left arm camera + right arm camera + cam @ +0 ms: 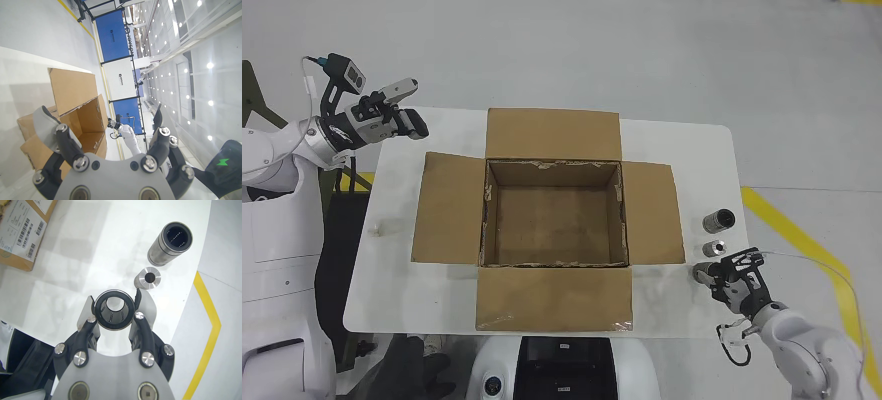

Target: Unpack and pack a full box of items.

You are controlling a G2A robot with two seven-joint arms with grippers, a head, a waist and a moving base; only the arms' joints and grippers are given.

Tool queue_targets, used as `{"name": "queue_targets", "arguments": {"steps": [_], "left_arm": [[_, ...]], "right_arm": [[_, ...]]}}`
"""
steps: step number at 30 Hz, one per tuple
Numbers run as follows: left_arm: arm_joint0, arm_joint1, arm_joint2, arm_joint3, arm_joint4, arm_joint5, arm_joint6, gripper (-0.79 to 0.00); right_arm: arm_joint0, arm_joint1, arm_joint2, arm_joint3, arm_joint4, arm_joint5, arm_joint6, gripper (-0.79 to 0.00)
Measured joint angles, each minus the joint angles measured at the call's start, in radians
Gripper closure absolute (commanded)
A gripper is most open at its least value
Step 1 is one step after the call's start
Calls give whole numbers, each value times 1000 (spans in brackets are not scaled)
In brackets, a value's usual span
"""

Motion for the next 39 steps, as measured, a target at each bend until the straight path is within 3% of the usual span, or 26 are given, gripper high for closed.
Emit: {"name": "queue_targets", "arguments": {"steps": [26,29,31,33,35,36,37,39], "left_arm": [[0,0,0,0,0,0,0,-785],[0,0,0,0,0,0,0,-785],[0,0,0,0,0,0,0,-785],[0,0,0,0,0,0,0,-785],[0,0,0,0,0,0,0,-785],[0,0,0,0,0,0,0,-785],[0,0,0,0,0,0,0,-785],[0,0,0,0,0,0,0,-785]], "right_arm": [[84,3,-25,122,66,68,7,0],[87,4,-28,127,67,74,5,-142],[89,4,-30,131,69,80,5,-292],[92,4,-33,134,71,86,5,-372],[93,5,-35,136,71,90,6,-650],[93,5,-36,137,73,92,6,-736],[94,5,-36,137,73,94,7,-785],[92,5,-36,135,73,99,6,-785]]}}
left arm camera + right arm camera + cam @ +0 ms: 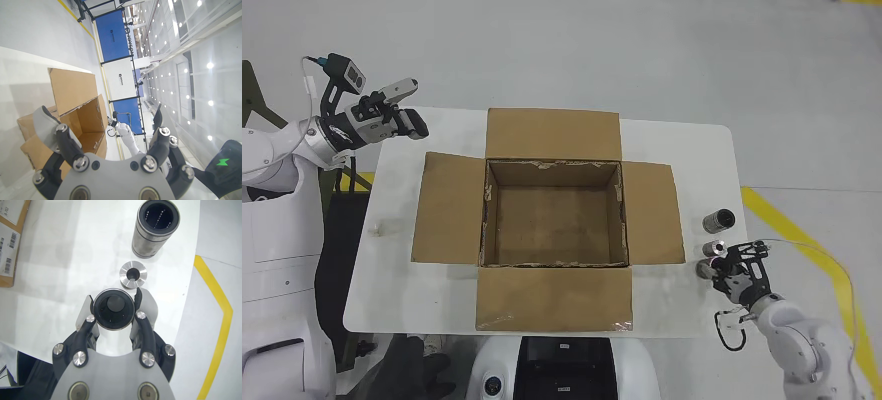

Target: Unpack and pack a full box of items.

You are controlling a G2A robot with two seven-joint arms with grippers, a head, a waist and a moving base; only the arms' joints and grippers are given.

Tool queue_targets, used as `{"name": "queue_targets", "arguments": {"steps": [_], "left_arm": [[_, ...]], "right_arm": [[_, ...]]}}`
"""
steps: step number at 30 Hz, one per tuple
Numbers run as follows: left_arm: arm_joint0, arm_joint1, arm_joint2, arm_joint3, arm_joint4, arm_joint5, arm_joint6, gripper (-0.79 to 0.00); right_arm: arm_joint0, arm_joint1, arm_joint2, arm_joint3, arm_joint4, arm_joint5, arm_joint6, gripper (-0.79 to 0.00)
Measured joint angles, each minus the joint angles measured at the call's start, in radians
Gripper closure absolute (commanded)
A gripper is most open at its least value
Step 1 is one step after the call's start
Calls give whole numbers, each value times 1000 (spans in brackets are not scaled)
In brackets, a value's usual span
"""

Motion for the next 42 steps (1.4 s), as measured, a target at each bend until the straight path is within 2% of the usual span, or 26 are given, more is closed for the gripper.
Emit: {"name": "queue_targets", "arguments": {"steps": [17,34,39,41,42], "left_arm": [[0,0,0,0,0,0,0,-785],[0,0,0,0,0,0,0,-785],[0,0,0,0,0,0,0,-785],[0,0,0,0,0,0,0,-785],[0,0,0,0,0,0,0,-785]], "right_arm": [[-133,4,53,-149,-36,35,-5,-785],[-18,6,-11,-43,-31,46,45,-785],[6,7,-19,-19,-25,40,55,-677],[10,8,-21,-15,-23,40,56,-539],[11,8,-22,-13,-22,41,56,-443]]}}
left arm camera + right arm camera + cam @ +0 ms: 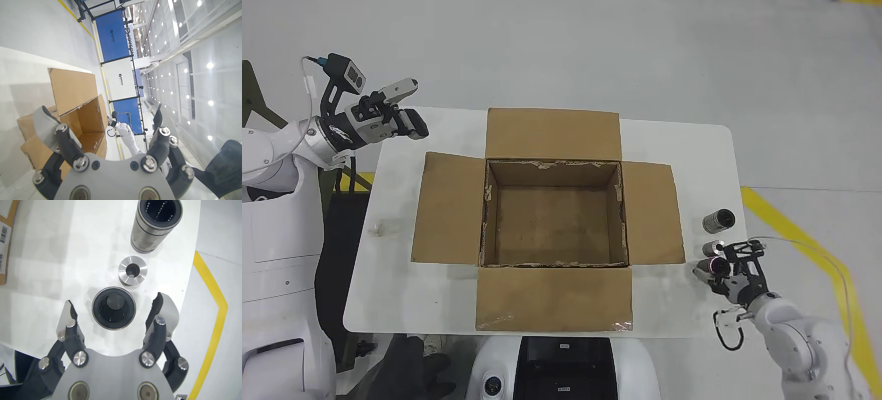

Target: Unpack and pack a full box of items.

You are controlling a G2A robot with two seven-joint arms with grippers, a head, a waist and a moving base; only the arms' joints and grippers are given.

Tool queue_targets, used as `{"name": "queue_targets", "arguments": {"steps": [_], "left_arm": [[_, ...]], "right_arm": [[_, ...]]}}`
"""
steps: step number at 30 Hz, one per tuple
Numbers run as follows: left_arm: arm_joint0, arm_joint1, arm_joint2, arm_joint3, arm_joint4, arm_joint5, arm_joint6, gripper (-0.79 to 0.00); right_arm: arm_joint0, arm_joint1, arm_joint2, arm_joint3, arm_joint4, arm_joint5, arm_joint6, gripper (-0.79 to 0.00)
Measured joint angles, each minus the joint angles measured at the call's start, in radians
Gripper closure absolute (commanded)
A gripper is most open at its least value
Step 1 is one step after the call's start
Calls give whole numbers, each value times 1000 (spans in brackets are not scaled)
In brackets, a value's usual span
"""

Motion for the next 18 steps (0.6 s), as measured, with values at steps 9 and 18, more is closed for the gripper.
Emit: {"name": "queue_targets", "arguments": {"steps": [9,18], "left_arm": [[0,0,0,0,0,0,0,-785],[0,0,0,0,0,0,0,-785]], "right_arm": [[-4,1,-3,11,9,1,-15,-256],[-39,4,21,-27,23,-5,-40,0]]}}
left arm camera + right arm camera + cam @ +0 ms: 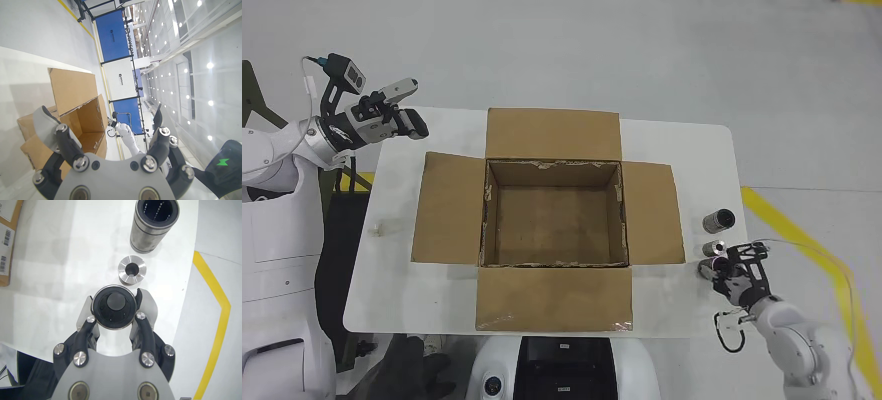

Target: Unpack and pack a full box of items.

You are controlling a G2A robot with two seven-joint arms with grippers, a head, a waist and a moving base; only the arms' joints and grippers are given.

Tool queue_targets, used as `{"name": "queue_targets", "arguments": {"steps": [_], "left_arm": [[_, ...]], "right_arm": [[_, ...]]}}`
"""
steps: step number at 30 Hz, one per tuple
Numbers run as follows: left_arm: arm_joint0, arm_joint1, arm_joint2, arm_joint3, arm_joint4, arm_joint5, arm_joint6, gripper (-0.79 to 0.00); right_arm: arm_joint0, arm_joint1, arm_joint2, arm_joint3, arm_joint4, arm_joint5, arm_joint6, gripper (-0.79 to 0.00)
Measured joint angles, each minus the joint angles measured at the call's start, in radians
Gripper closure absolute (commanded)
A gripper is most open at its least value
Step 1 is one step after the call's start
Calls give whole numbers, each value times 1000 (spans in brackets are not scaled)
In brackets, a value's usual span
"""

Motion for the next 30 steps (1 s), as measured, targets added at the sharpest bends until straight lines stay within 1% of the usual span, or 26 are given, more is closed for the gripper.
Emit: {"name": "queue_targets", "arguments": {"steps": [5,12,17,23,30], "left_arm": [[0,0,0,0,0,0,0,-785],[0,0,0,0,0,0,0,-785],[0,0,0,0,0,0,0,-785],[0,0,0,0,0,0,0,-785],[0,0,0,0,0,0,0,-785]], "right_arm": [[-55,0,38,-73,9,20,-23,0],[-141,0,91,-230,9,46,-27,0],[-178,-1,103,-336,-17,48,-31,0],[-192,-2,104,-420,-31,57,-34,0],[-147,-1,81,-486,-18,51,-17,0]]}}
